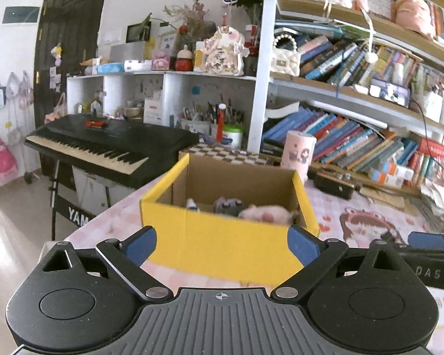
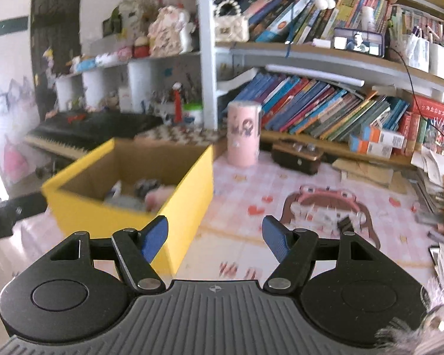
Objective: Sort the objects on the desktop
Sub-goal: 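Withdraw both open tools from the box toward the cartoon mat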
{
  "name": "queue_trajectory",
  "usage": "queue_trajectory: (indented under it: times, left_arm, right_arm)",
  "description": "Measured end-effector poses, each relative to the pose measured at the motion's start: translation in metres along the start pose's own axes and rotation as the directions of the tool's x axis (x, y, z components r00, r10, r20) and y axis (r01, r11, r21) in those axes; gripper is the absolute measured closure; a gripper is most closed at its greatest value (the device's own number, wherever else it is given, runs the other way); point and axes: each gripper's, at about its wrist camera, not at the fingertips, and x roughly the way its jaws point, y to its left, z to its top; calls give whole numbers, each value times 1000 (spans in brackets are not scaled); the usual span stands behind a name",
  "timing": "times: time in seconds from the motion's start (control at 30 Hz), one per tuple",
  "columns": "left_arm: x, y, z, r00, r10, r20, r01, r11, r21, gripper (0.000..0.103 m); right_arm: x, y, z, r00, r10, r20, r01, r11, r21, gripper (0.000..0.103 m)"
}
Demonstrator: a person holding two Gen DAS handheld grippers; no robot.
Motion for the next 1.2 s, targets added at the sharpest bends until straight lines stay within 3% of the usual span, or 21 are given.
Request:
queue_trajectory:
  times: [0.23, 0.6, 1.2]
  left_arm:
    - [-28, 4, -23, 998, 4, -58, -5, 1000, -22, 6]
    - [-51, -2, -52, 989, -67, -133, 69, 998, 9, 6]
    - [-37, -45, -58, 956, -220, -194, 239, 968, 80, 3]
  right_arm:
    - [-30, 22, -34, 998, 3, -57, -2, 1000, 17, 35]
    - [-69, 41, -75, 993, -28, -111, 27, 1000, -3, 33]
    - [-91, -6, -92, 963, -210, -166, 232, 965, 124, 31]
